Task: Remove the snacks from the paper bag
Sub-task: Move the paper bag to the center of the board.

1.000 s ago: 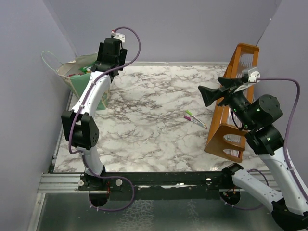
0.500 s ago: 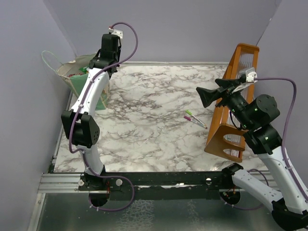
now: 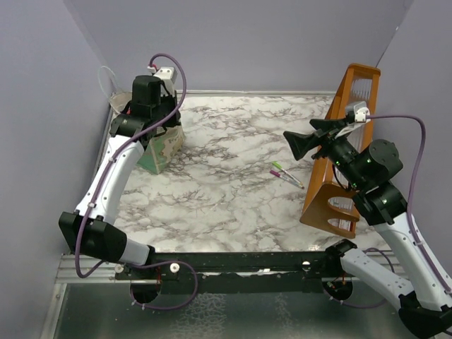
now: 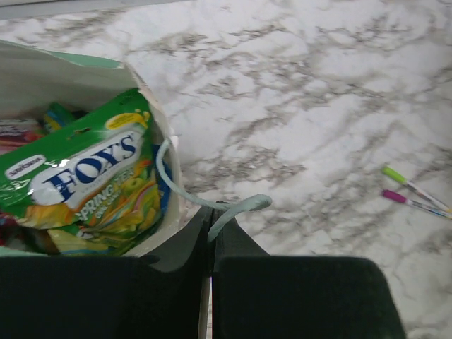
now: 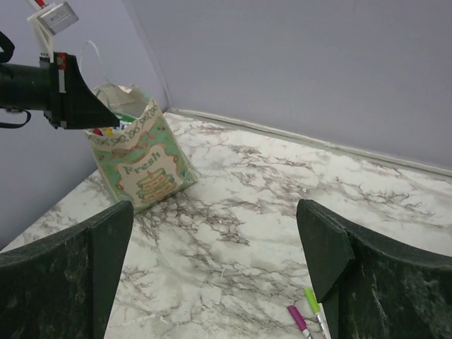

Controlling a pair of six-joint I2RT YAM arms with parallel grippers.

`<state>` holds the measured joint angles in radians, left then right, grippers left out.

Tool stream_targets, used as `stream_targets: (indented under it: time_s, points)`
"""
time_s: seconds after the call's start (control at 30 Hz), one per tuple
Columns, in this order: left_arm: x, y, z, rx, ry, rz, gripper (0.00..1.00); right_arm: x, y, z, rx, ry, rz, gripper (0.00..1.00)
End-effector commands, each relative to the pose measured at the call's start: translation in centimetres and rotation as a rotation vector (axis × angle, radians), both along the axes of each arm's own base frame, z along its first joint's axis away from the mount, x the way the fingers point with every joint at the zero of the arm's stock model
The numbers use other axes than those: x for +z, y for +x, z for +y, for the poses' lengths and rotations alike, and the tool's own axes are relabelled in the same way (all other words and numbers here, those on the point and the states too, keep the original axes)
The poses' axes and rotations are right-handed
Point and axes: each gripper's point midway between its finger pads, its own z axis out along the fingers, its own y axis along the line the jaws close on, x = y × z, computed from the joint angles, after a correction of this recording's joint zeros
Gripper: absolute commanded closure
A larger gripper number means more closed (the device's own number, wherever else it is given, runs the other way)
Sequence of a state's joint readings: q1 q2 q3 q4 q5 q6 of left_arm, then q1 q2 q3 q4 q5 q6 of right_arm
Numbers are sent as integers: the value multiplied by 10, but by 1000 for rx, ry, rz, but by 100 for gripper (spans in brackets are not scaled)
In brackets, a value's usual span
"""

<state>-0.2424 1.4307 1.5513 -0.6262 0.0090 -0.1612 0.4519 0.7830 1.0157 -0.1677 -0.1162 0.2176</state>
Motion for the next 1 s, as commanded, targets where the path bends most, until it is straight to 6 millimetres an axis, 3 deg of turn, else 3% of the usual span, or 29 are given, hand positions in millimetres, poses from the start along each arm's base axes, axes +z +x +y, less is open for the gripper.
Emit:
stream_targets:
  time_s: [0.0,0.3,0.47,0.6,0.73,0.97]
  points:
    - [31,-30,-81,-252,-333,0,100,7,-4,10,51,33,-17,1]
    - [63,-96,-212,-570,-620,-10,100,6,-4,16,81,46,3,1]
    - [76,-116,-255,-647,-644,-26,99,10,-5,15,78,50,0,1]
    - [76,-117,-267,-657,-666,-19,98,11,-6,16,84,57,3,1]
    - [71,-115,-267,-651,-643,-6,94,11,-5,17,89,60,10,1]
    - [87,-119,-244,-629,-546,-80,46,5,-2,19,90,60,22,1]
